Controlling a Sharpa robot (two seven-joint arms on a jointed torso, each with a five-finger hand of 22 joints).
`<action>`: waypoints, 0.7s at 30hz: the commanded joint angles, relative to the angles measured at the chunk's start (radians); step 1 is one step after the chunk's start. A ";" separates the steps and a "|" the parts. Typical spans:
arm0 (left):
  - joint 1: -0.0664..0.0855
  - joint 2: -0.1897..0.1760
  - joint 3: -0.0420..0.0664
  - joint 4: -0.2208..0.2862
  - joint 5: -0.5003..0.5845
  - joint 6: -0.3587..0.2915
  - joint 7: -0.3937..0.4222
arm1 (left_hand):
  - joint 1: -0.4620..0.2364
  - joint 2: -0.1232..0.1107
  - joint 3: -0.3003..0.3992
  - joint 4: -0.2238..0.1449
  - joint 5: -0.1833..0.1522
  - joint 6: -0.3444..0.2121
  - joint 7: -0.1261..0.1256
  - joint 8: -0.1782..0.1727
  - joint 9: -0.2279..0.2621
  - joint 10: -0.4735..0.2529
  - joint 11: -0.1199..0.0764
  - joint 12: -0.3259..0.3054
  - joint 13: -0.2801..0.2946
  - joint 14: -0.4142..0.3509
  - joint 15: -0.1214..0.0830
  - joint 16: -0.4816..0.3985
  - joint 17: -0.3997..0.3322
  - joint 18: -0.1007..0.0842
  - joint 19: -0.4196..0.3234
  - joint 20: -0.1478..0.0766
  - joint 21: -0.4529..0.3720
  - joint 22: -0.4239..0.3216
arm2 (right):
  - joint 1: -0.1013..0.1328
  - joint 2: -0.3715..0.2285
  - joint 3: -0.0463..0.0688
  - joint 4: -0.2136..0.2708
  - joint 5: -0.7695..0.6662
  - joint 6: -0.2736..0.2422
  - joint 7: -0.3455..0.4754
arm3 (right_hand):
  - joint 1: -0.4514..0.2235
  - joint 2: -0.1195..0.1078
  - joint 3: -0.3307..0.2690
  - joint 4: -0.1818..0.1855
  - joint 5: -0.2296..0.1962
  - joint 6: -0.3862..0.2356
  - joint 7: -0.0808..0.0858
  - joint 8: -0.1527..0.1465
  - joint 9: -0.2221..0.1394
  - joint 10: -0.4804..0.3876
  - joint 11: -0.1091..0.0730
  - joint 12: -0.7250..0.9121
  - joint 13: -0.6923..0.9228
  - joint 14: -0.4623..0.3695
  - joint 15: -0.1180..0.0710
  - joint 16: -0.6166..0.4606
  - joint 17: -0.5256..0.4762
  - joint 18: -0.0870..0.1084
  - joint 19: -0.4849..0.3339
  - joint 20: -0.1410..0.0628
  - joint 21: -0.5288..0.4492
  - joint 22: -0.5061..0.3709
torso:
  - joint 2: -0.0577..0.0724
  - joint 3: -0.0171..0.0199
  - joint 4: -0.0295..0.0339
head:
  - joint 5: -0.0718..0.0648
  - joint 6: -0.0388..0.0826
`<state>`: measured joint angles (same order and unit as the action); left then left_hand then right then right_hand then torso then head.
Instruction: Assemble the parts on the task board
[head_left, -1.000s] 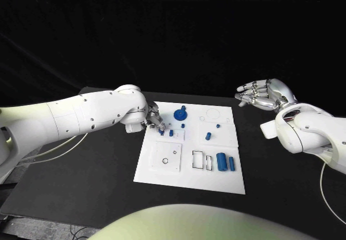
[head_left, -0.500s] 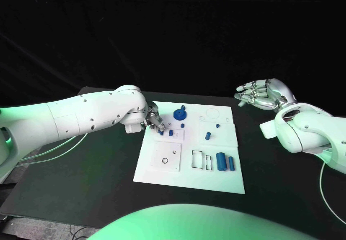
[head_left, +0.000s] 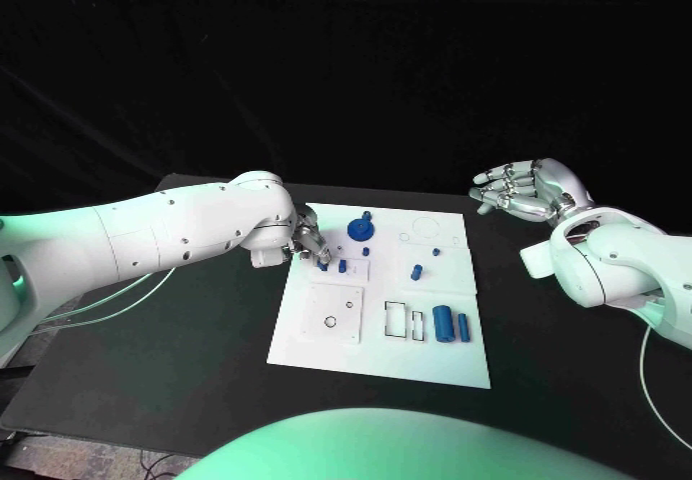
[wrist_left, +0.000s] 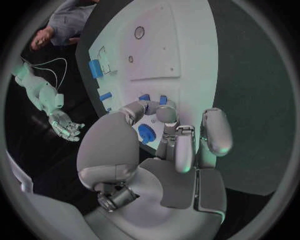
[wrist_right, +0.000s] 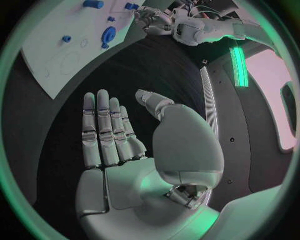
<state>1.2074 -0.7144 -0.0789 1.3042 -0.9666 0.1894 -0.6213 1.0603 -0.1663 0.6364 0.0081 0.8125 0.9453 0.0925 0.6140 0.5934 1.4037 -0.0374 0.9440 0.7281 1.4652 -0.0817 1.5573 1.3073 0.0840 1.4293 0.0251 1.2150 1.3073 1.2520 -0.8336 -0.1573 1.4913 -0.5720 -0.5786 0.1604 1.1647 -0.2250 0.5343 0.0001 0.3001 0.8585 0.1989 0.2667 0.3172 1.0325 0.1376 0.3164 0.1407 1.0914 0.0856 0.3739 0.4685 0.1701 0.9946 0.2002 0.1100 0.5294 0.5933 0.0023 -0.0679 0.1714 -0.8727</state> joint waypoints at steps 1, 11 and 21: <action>-0.002 0.002 -0.002 0.002 -0.005 0.023 -0.004 | 0.000 0.007 0.142 -0.136 0.007 0.063 -0.062 0.008 0.125 0.010 -0.003 0.000 0.002 0.102 -0.008 0.006 0.243 -0.010 -0.002 -0.004 0.004 0.165 | -0.001 0.001 0.000 0.000 -0.009 0.013 0.005 | -0.003 0.005 0.001 -0.004 0.006 -0.005 0.003 0.005 -0.001 0.008 0.002 -0.003 -0.002 0.006 0.003 -0.003 0.001 0.012 0.000 0.003 -0.005 -0.001 | 0.000 0.0000 -0.0001 | 0.000 0.000; -0.002 0.005 -0.001 0.001 -0.001 0.031 -0.005 | -0.001 0.006 0.143 -0.138 0.008 0.064 -0.062 0.010 0.125 0.012 -0.003 0.002 0.005 0.102 -0.008 0.006 0.241 -0.009 -0.002 -0.004 0.003 0.164 | -0.001 0.001 0.000 0.000 -0.009 0.012 0.005 | -0.003 0.005 0.001 -0.004 0.006 -0.005 0.003 0.005 -0.001 0.008 0.002 -0.003 -0.002 0.006 0.003 -0.003 0.001 0.012 0.000 0.003 -0.005 -0.001 | 0.000 0.0001 -0.0002 | 0.001 0.000; -0.002 0.009 -0.001 -0.002 0.013 0.061 -0.010 | -0.047 0.017 0.147 -0.123 -0.077 0.061 -0.064 0.025 0.122 0.022 -0.002 0.001 0.009 0.102 -0.005 0.007 0.243 -0.009 -0.008 -0.002 -0.002 0.161 | -0.001 0.000 0.000 0.001 -0.009 0.012 0.005 | -0.003 0.007 0.001 -0.007 0.007 -0.005 0.003 0.005 -0.001 0.009 0.002 -0.005 -0.005 0.008 0.003 -0.008 0.003 0.012 0.002 0.004 -0.006 -0.006 | 0.000 0.0012 -0.0015 | -0.002 0.000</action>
<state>1.2077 -0.7088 -0.0789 1.3001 -0.9669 0.2084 -0.6263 1.0231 -0.1503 0.6640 -0.0027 0.7383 0.9453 0.0924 0.6327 0.6190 1.4196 -0.0395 0.9440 0.7337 1.4652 -0.0816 1.5577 1.3073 0.0840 1.4294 0.0251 1.2150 1.3073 1.2511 -0.8341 -0.1572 1.4910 -0.5720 -0.5786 0.1604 1.1647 -0.2250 0.5343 0.0001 0.3042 0.8585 0.1988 0.2668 0.3172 1.0361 0.1412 0.3164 0.1368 1.0952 0.0894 0.3679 0.4710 0.1701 0.9946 0.2002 0.1100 0.5242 0.5932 0.0030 -0.0688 0.1710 -0.8727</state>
